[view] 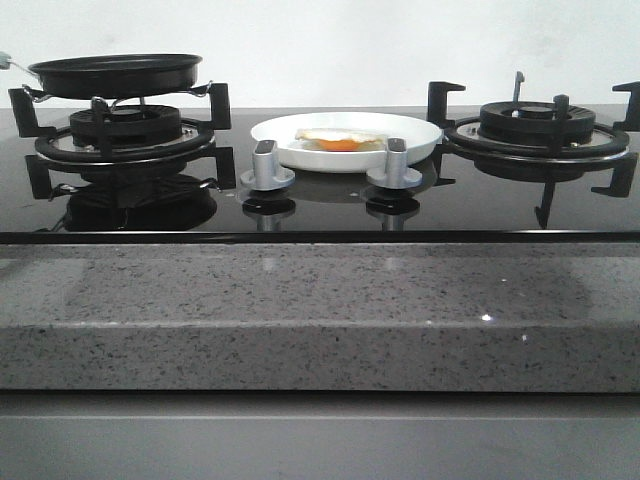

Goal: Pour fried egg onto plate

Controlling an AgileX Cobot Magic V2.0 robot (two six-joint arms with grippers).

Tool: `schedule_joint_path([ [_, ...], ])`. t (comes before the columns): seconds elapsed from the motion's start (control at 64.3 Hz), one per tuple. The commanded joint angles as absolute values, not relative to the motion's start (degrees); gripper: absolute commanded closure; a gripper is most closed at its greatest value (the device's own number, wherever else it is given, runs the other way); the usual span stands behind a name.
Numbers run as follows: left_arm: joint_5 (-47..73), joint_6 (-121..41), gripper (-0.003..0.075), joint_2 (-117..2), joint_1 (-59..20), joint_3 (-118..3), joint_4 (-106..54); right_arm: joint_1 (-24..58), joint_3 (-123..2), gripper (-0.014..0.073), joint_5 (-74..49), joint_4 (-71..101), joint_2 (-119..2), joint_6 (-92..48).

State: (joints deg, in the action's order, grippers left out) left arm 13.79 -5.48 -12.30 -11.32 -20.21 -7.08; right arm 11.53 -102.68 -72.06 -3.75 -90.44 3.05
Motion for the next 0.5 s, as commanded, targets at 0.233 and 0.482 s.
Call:
schedule_joint_path([
  [0.233, 9.06, -4.95, 0.0739, -12.89, -11.82, -21.76, -7.53, 11.52, -77.77, 0.0653, -56.11, -4.92, -65.59, 3.21],
  [0.482, 9.06, -4.95, 0.0739, -12.89, -11.82, -21.76, -7.53, 11.52, -58.35, 0.0653, -43.23, -4.92, -49.34, 3.21],
])
